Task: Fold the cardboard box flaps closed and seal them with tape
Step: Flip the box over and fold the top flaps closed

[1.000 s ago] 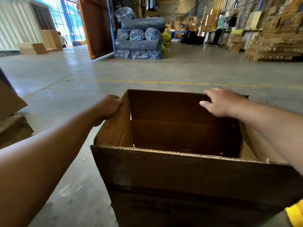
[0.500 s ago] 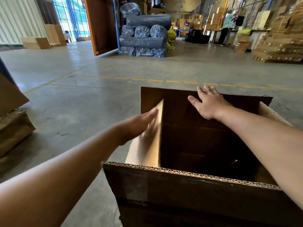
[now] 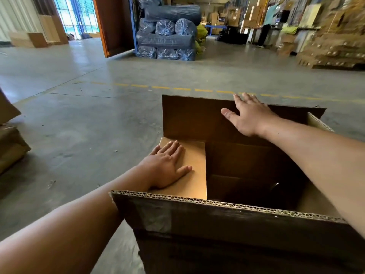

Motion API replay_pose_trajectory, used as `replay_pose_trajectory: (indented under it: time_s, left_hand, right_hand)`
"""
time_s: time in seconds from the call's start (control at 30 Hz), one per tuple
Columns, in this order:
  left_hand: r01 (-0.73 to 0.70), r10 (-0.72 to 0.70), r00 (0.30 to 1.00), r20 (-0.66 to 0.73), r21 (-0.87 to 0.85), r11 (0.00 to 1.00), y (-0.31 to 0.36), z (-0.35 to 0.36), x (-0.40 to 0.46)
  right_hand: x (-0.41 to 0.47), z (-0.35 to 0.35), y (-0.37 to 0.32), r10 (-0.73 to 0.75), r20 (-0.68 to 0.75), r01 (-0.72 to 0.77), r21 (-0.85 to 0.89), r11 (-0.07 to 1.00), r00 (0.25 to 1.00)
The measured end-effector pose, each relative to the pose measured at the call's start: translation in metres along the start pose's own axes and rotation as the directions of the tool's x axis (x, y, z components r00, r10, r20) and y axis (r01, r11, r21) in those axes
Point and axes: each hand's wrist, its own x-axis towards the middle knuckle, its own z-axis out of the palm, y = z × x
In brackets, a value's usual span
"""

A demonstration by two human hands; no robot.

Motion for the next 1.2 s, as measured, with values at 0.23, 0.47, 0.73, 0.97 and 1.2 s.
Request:
replay_pose_trajectory:
  time_s: [0.23,0.47,0.73,0.97,1.2]
  left_hand:
    - [0.038,-0.041,0.999,-0.022,-0.121,0.992,-0.007,-0.018,-0.005]
    - [-0.164,0.118,0.941,-0.318,-0.122,0.979,0.022,-0.124,-0.005]
    - [-0.085,0.075,0.946,-0.314,-0.017,0.996,0.123,-0.143,0.052]
    - [-0.006,0.029,0.94,-0.341,0.07,0.998,0.134,-0.106,0.062]
    - [-0.041,0.051,0.919,-0.391,0.033,0.999,0.129,-0.101,0.068]
  right_hand:
    - [-0.023,-0.023,0.035,-0.123,0.041,0.124,-0.015,0.992,0.991]
    - [-0.06,-0.069,0.119,-0.047,-0.02,0.049,0.086,0.995,0.999]
    - [-0.103,-0.049,0.203,0.089,-0.026,-0.079,0.267,0.96,0.996]
    - [-0.12,0.022,0.188,-0.187,0.144,0.081,0.541,0.837,0.972]
    - [-0.118,0.082,0.173,-0.225,0.273,0.231,0.01,0.973,0.935]
